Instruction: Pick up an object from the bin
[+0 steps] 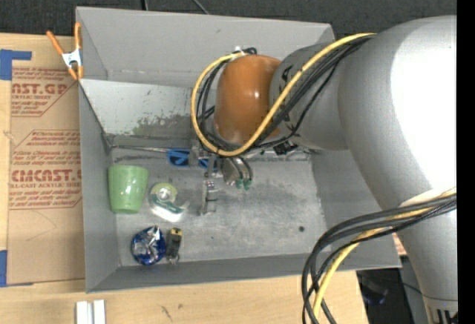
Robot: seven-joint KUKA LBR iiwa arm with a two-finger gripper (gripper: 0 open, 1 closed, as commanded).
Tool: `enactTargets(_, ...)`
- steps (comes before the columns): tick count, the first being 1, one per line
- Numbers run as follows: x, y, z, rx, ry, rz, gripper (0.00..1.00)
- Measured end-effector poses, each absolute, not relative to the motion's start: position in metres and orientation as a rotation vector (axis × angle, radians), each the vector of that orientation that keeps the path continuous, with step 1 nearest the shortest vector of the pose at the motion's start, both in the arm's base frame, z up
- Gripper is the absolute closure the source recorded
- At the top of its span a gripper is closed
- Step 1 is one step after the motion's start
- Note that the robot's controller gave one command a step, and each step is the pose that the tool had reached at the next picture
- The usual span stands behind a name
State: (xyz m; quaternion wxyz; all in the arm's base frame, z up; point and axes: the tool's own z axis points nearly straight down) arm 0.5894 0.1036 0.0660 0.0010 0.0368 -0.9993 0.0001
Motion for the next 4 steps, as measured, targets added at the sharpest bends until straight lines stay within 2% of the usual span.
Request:
enactTargets(1,0.525,0.173,0.091,0.266,-3.129,-0.006,0.0)
enactTargets(2,0.505,0.205,0.079,0.57,-3.09,0.0,0.0)
enactTargets(3,0.486,0.242,0.072,0.663,-3.084,-0.003,0.0)
enactTargets(4,0.483,0.241,0.07,0.654,-3.073,-0.002,1.0)
